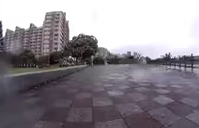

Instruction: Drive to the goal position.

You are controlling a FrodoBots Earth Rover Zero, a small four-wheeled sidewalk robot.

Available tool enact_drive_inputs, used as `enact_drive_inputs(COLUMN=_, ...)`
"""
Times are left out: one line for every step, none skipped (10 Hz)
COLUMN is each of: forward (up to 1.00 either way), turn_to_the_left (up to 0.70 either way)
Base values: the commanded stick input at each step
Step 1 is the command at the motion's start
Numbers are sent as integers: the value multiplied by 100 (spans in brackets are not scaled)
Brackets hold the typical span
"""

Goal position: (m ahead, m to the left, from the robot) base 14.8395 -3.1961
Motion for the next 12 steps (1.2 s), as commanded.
enact_drive_inputs(forward=100, turn_to_the_left=0)
enact_drive_inputs(forward=100, turn_to_the_left=0)
enact_drive_inputs(forward=100, turn_to_the_left=0)
enact_drive_inputs(forward=100, turn_to_the_left=0)
enact_drive_inputs(forward=100, turn_to_the_left=0)
enact_drive_inputs(forward=100, turn_to_the_left=0)
enact_drive_inputs(forward=100, turn_to_the_left=-4)
enact_drive_inputs(forward=100, turn_to_the_left=-14)
enact_drive_inputs(forward=100, turn_to_the_left=-23)
enact_drive_inputs(forward=100, turn_to_the_left=-30)
enact_drive_inputs(forward=100, turn_to_the_left=-21)
enact_drive_inputs(forward=100, turn_to_the_left=0)
